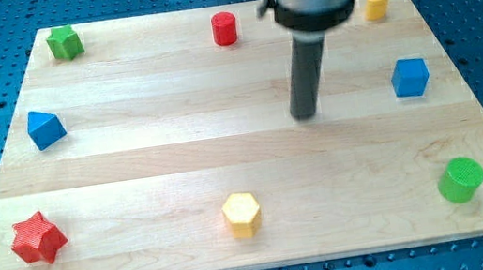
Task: Place the hexagon diagonal to the red star
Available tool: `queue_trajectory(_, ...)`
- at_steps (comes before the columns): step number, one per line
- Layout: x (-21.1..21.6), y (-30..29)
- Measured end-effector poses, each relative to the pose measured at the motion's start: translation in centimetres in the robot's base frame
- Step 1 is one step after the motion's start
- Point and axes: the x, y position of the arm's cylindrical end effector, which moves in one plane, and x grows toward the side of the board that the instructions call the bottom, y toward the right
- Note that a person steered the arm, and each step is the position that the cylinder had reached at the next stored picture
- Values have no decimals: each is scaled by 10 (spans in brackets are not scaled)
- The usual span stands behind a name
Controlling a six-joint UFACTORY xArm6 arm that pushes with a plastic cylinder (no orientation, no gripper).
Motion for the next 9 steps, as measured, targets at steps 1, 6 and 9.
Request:
queue_trajectory(1,-22,0)
queue_trajectory(6,91,-198)
queue_trajectory(9,187,-164)
